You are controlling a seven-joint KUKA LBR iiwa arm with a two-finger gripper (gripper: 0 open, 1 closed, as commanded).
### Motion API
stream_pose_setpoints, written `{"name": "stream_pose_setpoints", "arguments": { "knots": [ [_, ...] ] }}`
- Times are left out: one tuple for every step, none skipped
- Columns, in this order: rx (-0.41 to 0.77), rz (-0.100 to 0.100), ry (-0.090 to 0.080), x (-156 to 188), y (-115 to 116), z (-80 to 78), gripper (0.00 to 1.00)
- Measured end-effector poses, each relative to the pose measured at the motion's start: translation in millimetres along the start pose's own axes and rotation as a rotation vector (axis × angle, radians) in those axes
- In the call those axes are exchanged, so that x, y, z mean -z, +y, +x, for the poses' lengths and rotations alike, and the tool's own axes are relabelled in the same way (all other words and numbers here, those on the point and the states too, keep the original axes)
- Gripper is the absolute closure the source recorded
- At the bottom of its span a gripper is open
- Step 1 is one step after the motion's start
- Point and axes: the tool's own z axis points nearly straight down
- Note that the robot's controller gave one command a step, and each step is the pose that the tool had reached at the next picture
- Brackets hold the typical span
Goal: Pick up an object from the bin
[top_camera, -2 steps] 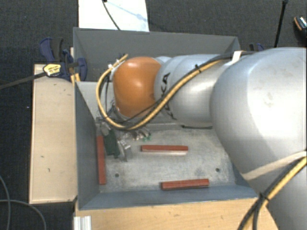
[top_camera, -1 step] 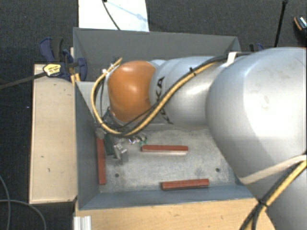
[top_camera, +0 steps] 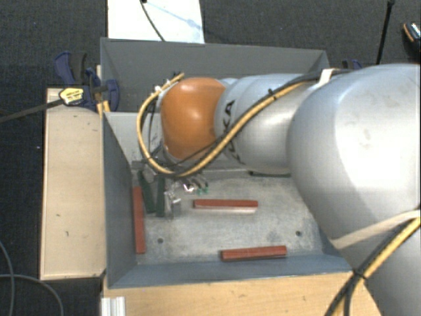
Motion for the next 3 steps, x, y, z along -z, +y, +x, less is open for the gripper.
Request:
{"name": "stream_pose_setpoints", "arguments": {
  "knots": [
    [-0.003, -0.001, 0.002, -0.2, 0.7, 0.3, 1.00],
    [0.077, 0.000, -0.007, 128.9, 7.1, 8.6, 1.00],
    [0.458, 0.001, -0.005, 209.2, 4.3, 11.4, 1.00]
  ]
}}
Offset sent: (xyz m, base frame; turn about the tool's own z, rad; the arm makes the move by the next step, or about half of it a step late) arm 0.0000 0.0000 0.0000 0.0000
